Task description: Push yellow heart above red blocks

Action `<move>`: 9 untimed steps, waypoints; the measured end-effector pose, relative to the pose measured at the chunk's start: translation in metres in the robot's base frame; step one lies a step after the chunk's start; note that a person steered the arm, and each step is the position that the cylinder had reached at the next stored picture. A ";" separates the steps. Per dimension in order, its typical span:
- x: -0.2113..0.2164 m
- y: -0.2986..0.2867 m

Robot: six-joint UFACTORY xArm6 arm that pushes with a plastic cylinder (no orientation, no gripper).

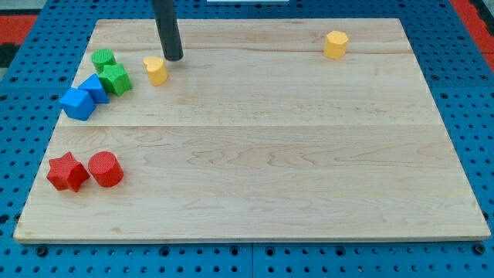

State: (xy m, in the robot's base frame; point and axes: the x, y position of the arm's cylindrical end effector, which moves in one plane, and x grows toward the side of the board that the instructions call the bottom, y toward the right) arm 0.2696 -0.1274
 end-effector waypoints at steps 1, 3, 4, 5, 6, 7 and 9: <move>-0.005 -0.021; 0.046 -0.004; 0.026 -0.004; 0.031 -0.033; 0.059 -0.019; 0.087 -0.019; 0.131 -0.036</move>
State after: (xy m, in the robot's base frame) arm 0.4008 -0.1635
